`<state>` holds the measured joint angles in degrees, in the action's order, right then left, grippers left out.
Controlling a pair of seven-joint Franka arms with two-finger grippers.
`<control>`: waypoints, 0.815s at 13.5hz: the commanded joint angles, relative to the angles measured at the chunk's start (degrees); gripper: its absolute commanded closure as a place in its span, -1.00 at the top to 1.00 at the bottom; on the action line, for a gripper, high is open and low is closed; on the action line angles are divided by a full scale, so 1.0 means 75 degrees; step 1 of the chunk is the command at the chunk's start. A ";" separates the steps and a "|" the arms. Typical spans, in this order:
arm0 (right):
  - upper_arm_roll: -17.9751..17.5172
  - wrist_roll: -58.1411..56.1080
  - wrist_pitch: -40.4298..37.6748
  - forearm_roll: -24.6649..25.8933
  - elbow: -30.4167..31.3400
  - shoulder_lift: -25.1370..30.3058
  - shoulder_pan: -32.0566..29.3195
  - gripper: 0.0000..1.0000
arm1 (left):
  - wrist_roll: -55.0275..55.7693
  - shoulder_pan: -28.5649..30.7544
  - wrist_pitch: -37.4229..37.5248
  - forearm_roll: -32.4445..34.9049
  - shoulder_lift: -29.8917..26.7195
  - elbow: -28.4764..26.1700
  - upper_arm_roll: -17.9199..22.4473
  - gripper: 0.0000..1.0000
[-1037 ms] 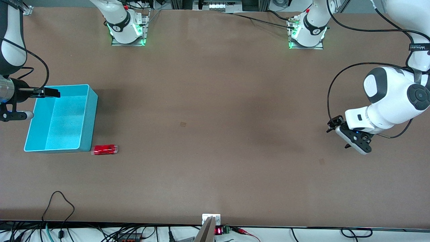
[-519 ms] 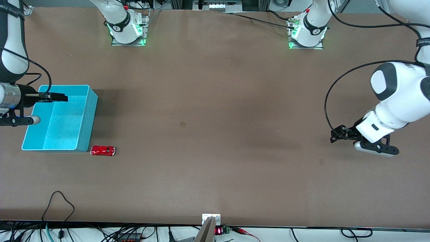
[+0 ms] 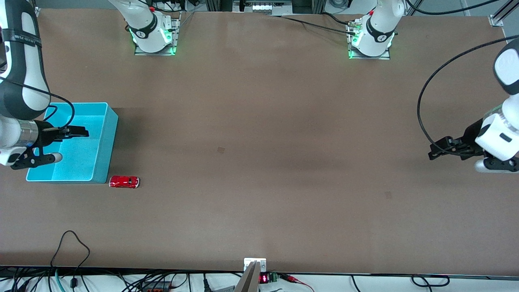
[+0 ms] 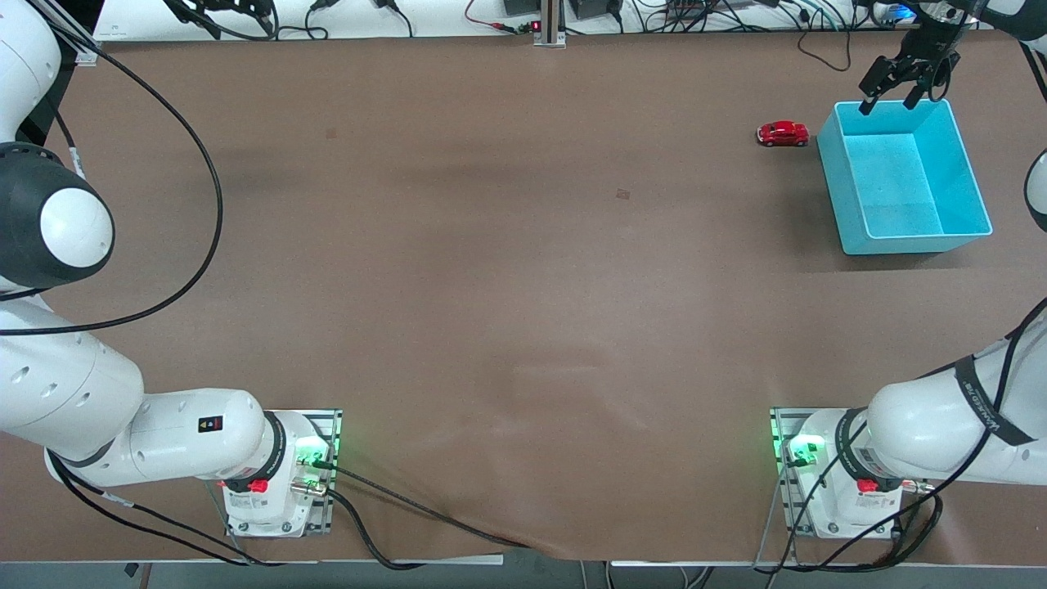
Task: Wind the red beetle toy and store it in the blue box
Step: 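Lower the right gripper to the car while the left gripper withdraws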
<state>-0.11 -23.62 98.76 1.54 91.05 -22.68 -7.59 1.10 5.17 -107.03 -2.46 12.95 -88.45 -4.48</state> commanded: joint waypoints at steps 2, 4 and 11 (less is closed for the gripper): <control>-0.0125 -0.2808 0.1313 0.0181 0.0152 -0.0315 0.0133 1.00 | 0.0439 -0.0934 0.0595 -0.0398 -0.0496 0.0145 0.0925 1.00; -0.0289 -0.4110 0.1724 0.0216 0.0141 -0.0526 0.0145 1.00 | 0.0428 -0.0842 0.0979 -0.0387 -0.0602 0.0133 0.0915 1.00; -0.0465 -0.7281 0.3810 0.0391 0.0153 -0.1627 0.0425 1.00 | 0.0124 -0.0701 0.1111 -0.0259 -0.1398 -0.0861 0.0879 1.00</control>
<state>-3.10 -75.48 124.49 3.11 92.30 -33.41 -5.11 3.87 -0.20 -98.29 -3.68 6.18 -90.03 2.09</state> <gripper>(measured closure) 0.000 0.000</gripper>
